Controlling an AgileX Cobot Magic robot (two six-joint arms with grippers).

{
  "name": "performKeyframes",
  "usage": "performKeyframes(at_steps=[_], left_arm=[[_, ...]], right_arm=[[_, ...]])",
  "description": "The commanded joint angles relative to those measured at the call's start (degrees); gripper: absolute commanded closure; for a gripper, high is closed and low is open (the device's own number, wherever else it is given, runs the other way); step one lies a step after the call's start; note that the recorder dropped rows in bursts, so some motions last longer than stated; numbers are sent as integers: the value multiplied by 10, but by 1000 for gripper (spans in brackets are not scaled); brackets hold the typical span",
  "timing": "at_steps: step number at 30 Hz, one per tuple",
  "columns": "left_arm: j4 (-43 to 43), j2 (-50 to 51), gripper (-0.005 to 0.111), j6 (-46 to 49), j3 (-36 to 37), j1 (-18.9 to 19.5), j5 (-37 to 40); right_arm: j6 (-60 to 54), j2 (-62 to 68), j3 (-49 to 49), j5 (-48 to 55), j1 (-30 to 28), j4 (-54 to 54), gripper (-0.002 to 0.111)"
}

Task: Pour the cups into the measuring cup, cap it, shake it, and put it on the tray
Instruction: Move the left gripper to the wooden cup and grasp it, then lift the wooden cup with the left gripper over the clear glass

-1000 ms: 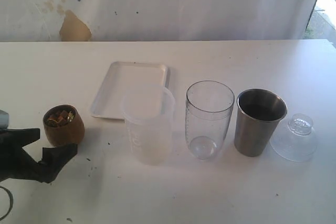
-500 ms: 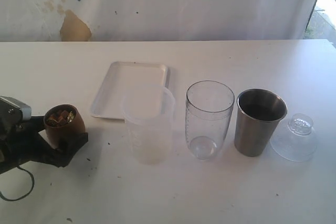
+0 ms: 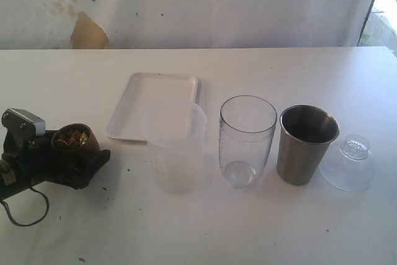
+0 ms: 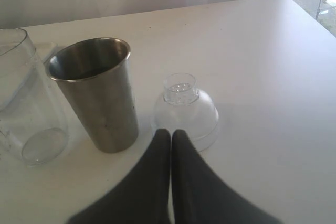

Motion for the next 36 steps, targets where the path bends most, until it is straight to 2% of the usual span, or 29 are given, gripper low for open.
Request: performKeyframes(at_steps=[1,2,4,11,17,21,24,27,36], left_arm=[[-4,2,53,-34,-1,-2,21],[-4,2,68,-42,-1,-2,31],[0,2,107,-47,-1,-2,51],[5,-33,107,-50,-1,-2,60],[-37,-126,107,-111,-2,-2,54],[-31,-192,107,-170,-25,-8,71],[-21,-229,107,-194,-68,-37,140],[-11,-245,107,-203,-132,-81,224],[3,-206,107,-208,-328,-220,351]], right_arm=[[-4,-3,3,-4,1,-2,108],[-4,-3,3,-4,1,-3,108],[-4,-3,3,-4,1,-3,108],[-4,-3,3,-4,1,-3,108],[-4,-3,3,-4,1,-3,108],[-4,-3,3,-4,1,-3,108],[-4,-3,3,-4,1,-3,108],[-4,-3,3,-4,1,-3,108],[-4,-3,3,-4,1,-3,108]])
